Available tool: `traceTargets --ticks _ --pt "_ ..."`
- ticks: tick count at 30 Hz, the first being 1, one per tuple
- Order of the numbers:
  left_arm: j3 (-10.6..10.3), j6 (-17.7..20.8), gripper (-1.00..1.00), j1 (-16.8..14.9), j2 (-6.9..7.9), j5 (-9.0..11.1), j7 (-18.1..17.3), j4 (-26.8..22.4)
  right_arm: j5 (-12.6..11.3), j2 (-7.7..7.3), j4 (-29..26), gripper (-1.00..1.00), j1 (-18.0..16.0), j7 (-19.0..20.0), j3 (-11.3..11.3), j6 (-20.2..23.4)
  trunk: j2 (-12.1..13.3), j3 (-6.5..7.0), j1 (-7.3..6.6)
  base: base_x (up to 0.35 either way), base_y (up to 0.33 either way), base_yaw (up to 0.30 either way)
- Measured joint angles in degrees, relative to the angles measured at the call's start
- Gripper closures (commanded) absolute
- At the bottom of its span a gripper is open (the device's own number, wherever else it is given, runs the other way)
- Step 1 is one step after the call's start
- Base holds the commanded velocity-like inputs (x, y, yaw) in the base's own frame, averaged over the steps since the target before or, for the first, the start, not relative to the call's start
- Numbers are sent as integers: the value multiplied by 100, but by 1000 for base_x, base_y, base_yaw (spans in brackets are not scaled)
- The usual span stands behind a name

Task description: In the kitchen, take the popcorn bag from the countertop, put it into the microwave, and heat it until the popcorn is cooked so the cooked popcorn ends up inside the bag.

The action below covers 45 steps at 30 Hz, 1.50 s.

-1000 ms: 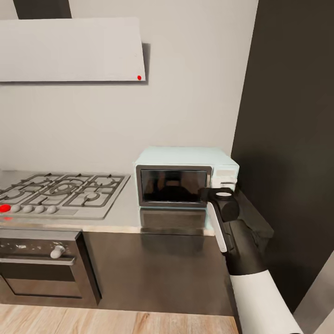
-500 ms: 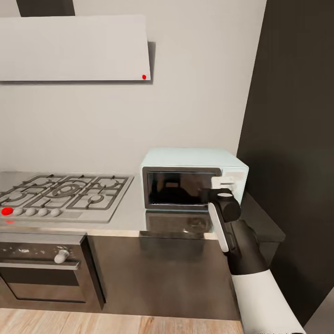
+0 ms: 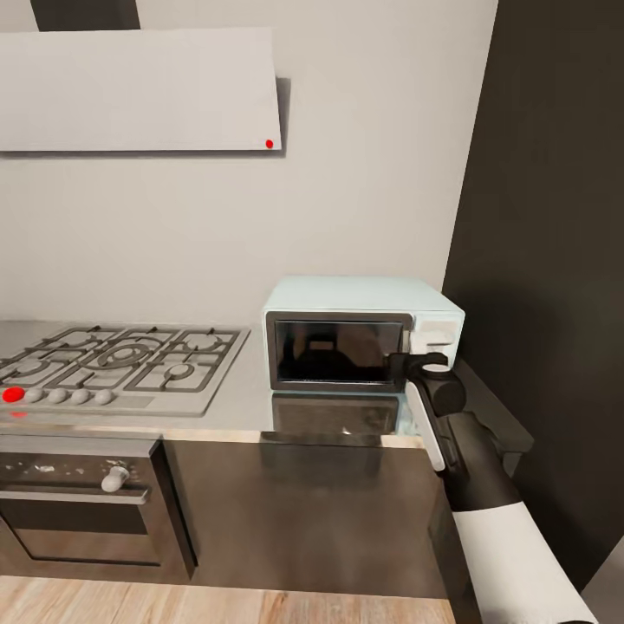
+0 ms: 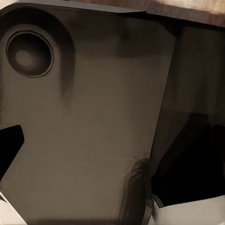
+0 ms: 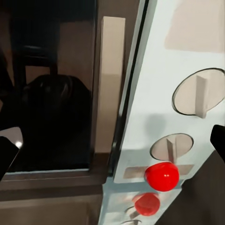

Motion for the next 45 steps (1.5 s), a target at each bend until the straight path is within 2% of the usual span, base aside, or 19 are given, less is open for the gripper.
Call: traceTargets --ticks 7,12,16,21,23,41,45 --pt "4 0 -100 0 0 0 0 0 -20 2 94 -100 0 27 -8 -267 0 0 0 0 0 0" --pt "8 4 -100 0 8 0 0 -3 -237 -29 100 -100 3 77 -9 -580 0 0 0 0 0 0" --pt "8 8 -100 0 9 0 0 -4 -289 -101 92 -100 62 88 -10 -722 0 0 0 0 0 0" --pt "8 8 -100 0 9 0 0 -3 -304 -180 99 -100 70 108 -39 -751 0 0 0 0 0 0" --pt "8 8 -100 0 9 0 0 -3 -304 -206 100 -100 70 472 -52 -746 0 0 0 0 0 0" --pt "8 8 -100 0 9 9 0 -2 -304 -210 152 -100 70 532 -53 -745 0 0 0 35 -16 0" --pt "8 8 -100 0 9 9 0 -4 -302 -290 473 -100 70 572 -54 -828 0 0 0 0 0 0"
